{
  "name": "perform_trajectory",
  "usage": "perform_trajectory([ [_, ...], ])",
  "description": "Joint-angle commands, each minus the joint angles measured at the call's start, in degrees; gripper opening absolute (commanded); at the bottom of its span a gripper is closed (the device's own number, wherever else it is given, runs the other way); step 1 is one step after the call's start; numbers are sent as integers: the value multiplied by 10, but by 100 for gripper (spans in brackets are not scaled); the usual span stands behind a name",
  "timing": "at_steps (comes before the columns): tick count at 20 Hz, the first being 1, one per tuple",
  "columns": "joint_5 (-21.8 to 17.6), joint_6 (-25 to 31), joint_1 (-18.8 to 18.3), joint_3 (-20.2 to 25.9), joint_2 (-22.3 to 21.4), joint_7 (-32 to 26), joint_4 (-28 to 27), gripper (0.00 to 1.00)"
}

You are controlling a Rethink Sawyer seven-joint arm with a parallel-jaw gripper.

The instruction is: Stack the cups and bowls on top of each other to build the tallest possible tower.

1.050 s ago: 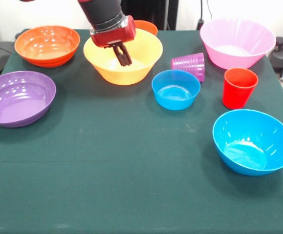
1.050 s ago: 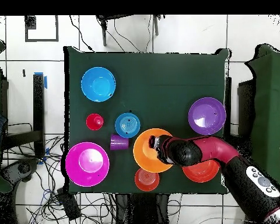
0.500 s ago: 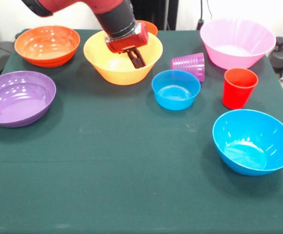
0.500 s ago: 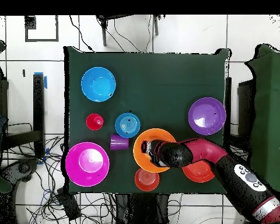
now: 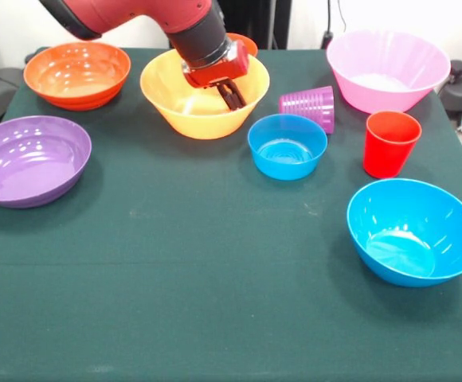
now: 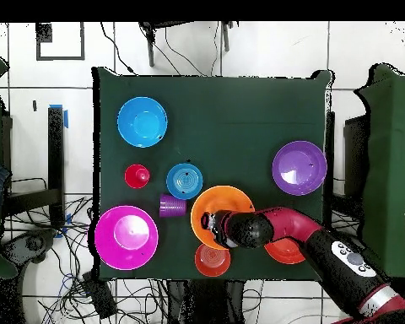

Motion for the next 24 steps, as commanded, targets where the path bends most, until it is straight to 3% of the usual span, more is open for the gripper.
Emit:
perform_trajectory([
  [1, -40, 17, 28, -35, 12, -100, -57, 0],
  [5, -76, -21, 34, -35, -17, -93, -57, 0],
  [9, -152, -107, 61, -45, -63, -40, -62, 0],
  [12, -241, -204, 146, -122, -126, 100, -82, 0],
  [14, -270, -256, 200, -181, -149, 161, -101, 0],
  [16, -265, -300, 240, -235, -155, 178, -122, 0],
  [18, -232, -348, 279, -295, -143, 178, -146, 0],
  [22, -99, -466, 357, -430, -98, 124, -187, 0],
  [24, -47, -506, 369, -460, -82, 83, -189, 0],
])
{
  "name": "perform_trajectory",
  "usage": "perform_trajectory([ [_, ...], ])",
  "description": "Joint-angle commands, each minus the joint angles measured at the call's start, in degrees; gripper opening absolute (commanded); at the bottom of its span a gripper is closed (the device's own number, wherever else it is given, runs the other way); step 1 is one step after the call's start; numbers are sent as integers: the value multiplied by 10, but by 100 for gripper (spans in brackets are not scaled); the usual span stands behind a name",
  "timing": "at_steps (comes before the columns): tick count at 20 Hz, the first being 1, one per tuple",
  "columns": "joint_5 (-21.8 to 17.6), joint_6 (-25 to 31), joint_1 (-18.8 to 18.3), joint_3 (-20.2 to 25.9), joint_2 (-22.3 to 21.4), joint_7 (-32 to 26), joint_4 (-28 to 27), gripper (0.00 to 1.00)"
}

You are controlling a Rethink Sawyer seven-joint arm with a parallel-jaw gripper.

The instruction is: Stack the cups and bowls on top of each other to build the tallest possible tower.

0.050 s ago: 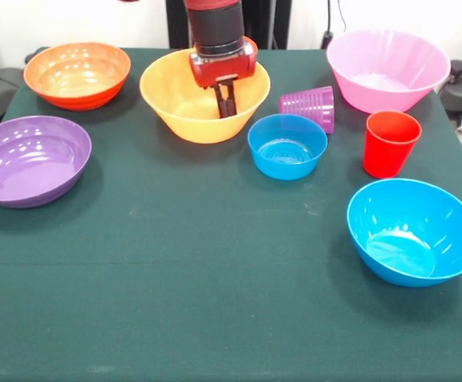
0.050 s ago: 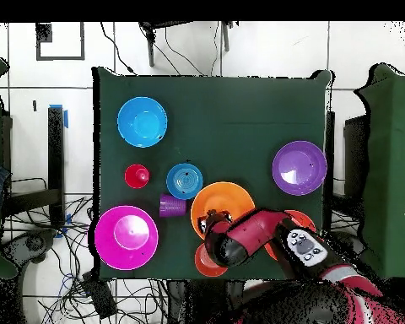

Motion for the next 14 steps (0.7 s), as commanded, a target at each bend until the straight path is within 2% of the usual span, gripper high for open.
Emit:
perform_trajectory([
  [1, 93, -207, 72, -207, 58, 10, -180, 0],
  [4, 122, -240, 68, -215, 72, -27, -180, 0],
  [8, 129, -263, 58, -214, 85, -34, -190, 0],
  [14, 68, -241, 33, -173, 68, 3, -209, 0],
])
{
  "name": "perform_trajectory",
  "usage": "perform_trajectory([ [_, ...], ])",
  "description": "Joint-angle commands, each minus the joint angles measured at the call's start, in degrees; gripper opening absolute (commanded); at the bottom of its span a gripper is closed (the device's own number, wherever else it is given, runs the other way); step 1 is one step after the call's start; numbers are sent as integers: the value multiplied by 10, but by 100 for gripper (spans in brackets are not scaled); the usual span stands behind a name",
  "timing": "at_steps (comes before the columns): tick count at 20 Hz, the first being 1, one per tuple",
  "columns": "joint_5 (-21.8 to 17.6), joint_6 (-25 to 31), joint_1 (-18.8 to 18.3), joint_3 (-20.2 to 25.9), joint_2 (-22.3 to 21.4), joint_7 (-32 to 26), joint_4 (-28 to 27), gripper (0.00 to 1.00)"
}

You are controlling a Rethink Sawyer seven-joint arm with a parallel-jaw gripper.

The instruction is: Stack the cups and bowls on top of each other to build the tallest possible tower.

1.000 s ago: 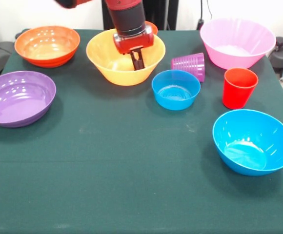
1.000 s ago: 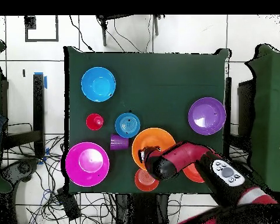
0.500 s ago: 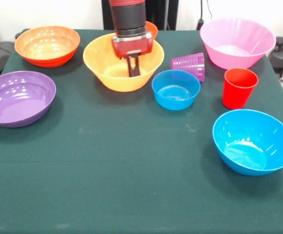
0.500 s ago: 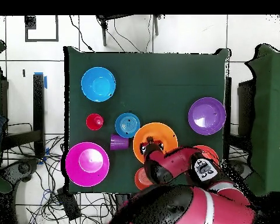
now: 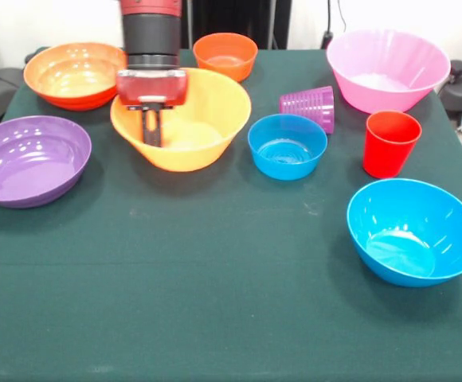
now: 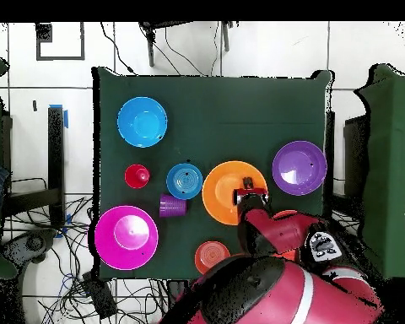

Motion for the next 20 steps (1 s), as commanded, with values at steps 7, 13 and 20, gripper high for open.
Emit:
perform_trajectory([
  [7, -32, 10, 1, 24, -20, 14, -79, 0],
  [13, 18, -26, 19, 3, -16, 5, -86, 0],
  [20, -81, 135, -58, 139, -99, 87, -21, 0],
])
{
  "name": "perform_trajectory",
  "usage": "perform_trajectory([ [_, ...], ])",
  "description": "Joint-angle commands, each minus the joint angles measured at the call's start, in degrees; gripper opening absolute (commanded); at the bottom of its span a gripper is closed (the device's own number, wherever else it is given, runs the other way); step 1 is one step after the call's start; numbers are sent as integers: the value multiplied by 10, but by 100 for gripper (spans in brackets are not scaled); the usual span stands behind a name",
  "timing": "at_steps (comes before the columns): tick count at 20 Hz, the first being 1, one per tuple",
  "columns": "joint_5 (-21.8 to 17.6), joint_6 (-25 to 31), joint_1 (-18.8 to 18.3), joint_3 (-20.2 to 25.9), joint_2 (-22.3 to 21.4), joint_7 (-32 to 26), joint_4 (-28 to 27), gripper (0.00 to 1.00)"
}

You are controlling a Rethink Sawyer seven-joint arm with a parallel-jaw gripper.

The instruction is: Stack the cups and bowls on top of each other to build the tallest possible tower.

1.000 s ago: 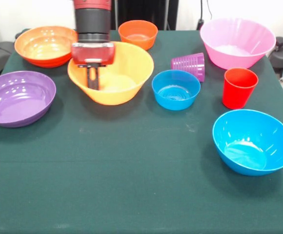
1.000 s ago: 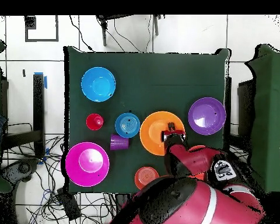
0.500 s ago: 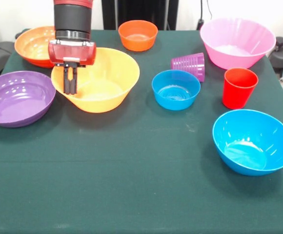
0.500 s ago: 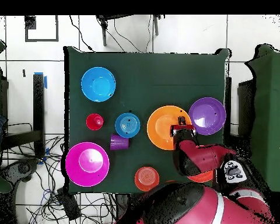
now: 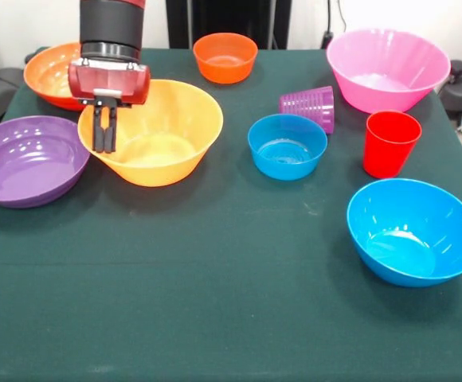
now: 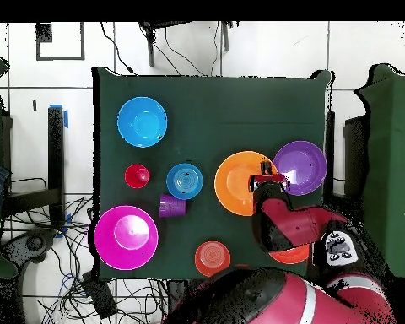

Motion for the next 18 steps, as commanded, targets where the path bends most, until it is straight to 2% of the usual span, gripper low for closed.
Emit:
perform_trajectory([
  [1, -85, 180, -78, 188, -82, 83, 35, 0],
  [3, -66, 249, -129, 265, -111, 41, 72, 0],
  [4, -34, 292, -154, 302, -121, 1, 88, 0],
  [6, 22, 362, -170, 329, -125, -71, 101, 0],
  [9, 70, 435, -173, 345, -132, -120, 108, 0],
  [10, 81, 449, -168, 341, -135, -117, 107, 0],
  [13, 80, 450, -150, 330, -138, -90, 98, 0],
  [15, 79, 443, -155, 343, -138, -79, 101, 0],
  [18, 86, 465, -164, 360, -139, -89, 108, 0],
])
